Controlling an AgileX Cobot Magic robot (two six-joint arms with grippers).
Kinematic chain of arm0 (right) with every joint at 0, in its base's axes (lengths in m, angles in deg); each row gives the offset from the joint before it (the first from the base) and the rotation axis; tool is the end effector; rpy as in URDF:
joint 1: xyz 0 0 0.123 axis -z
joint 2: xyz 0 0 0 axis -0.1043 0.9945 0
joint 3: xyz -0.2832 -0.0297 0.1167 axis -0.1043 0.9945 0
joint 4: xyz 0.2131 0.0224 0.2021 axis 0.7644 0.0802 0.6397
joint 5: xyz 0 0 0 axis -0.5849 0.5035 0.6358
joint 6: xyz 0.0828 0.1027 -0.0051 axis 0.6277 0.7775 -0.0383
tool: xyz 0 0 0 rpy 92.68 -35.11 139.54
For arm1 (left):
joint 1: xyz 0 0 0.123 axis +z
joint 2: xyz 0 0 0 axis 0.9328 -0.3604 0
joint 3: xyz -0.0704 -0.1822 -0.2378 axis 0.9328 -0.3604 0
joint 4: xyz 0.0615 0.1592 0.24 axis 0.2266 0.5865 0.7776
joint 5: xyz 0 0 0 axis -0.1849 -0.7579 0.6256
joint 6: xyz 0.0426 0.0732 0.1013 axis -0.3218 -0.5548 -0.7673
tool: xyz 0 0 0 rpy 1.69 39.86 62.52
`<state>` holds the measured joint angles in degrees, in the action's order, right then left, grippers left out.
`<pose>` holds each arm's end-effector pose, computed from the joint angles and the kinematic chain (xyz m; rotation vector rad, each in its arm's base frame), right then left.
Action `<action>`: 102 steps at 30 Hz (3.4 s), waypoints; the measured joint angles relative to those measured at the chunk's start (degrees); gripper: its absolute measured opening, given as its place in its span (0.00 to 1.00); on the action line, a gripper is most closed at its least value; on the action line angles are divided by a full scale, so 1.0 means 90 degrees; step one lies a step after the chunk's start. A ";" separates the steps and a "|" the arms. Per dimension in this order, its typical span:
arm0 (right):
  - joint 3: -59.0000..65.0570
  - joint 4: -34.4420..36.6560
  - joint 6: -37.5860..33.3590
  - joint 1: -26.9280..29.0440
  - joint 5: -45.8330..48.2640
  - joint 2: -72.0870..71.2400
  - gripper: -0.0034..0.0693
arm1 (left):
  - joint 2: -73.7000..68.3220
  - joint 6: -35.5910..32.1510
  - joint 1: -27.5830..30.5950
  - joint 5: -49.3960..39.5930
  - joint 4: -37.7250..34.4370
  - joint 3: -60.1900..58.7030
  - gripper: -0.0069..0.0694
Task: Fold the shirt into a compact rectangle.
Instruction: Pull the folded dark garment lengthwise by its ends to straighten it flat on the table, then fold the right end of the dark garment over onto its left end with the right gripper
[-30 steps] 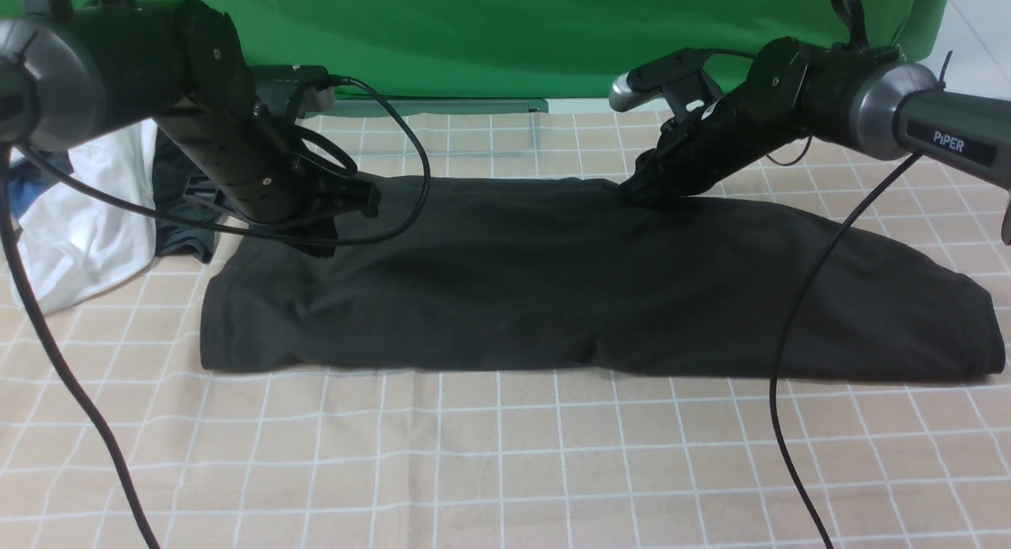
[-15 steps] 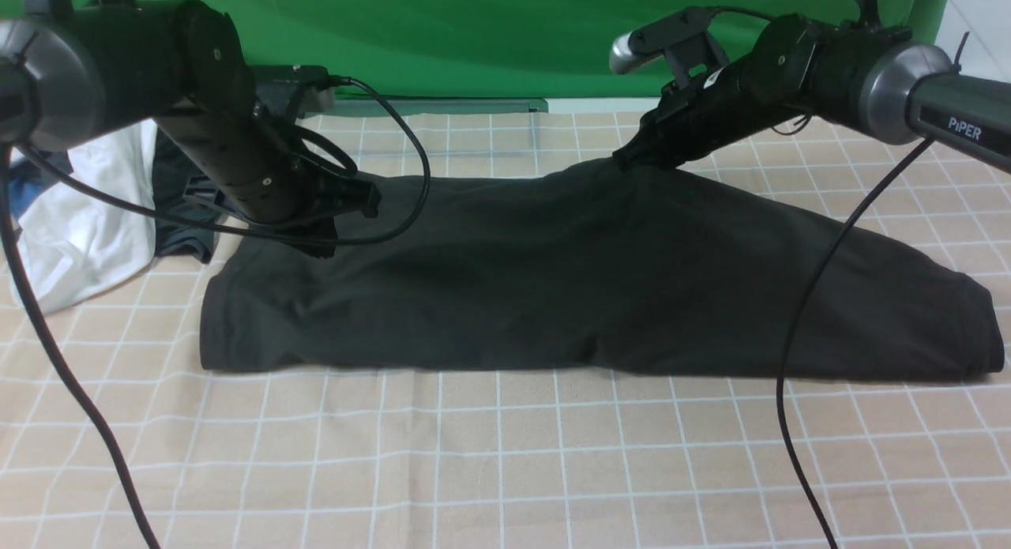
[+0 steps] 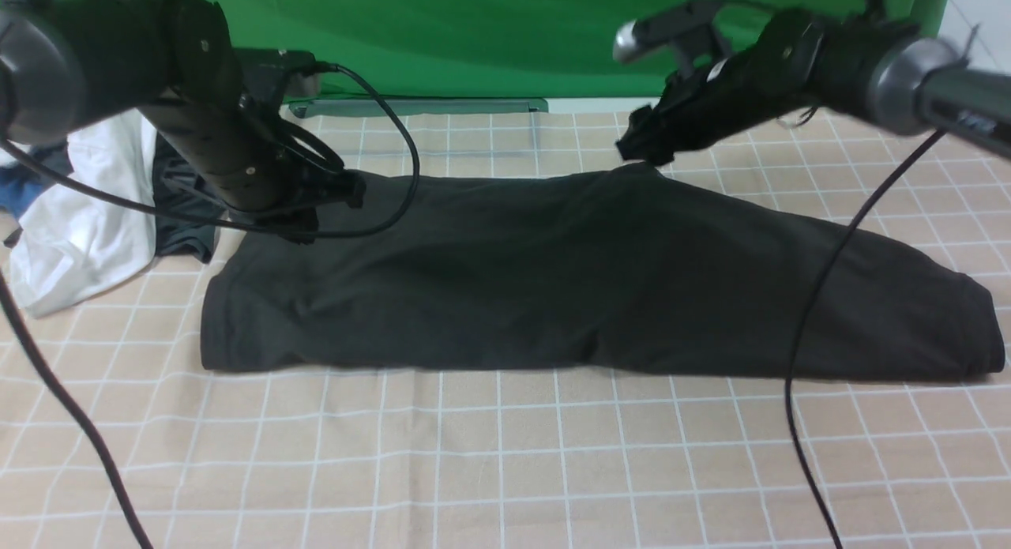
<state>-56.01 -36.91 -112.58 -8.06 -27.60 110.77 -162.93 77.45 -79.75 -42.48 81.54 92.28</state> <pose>0.5680 0.1651 0.1977 -0.5828 2.2770 0.2278 0.4406 -0.0893 0.2039 0.2721 2.7446 -0.0989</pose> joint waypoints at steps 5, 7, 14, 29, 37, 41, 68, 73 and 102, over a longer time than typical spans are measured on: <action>-0.0007 -0.0499 0.0450 0.0424 0.1316 -0.1099 0.21 | 0.0344 0.0007 0.0000 0.0086 0.0053 -0.0433 0.12; -0.0007 -0.0586 0.0543 0.0715 0.2053 -0.1427 0.12 | 0.0315 0.0015 0.0000 0.0353 0.0053 -0.0820 0.12; 0.0336 -0.0657 0.0699 0.1602 0.4065 -0.1808 0.10 | 0.0166 0.0712 0.0197 0.0887 0.0423 -0.1803 0.12; 0.2830 -0.1005 0.1459 0.2863 0.3554 -0.2421 0.52 | 0.0852 0.0205 0.1145 0.0815 -0.0188 -0.2221 0.12; 0.2860 -0.1489 0.2180 0.2863 0.2591 -0.1696 0.98 | 0.2215 -0.0833 0.1145 0.0308 -0.1443 -0.2236 0.12; 0.2875 -0.1531 0.2262 0.2863 0.2304 -0.1207 0.97 | 0.2886 -0.0972 0.1145 0.0112 -0.1553 -0.2329 0.12; 0.1150 -0.1562 0.1975 0.3293 0.3919 -0.1965 0.18 | 0.3456 -0.1044 0.1145 -0.0156 -0.1703 -0.2329 0.12; 0.0462 -0.0891 0.1997 0.2471 0.4204 -0.1993 0.18 | 0.3456 -0.1043 0.1145 -0.0102 -0.1722 -0.2334 0.12; -0.1687 0.0983 0.3372 -0.2623 0.1298 0.0443 0.18 | 0.3456 -0.1653 0.1145 0.0068 -0.2427 -0.2334 0.12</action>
<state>-71.19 -28.06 -82.22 -31.67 -15.91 114.75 -131.83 62.57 -69.44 -41.87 59.70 71.28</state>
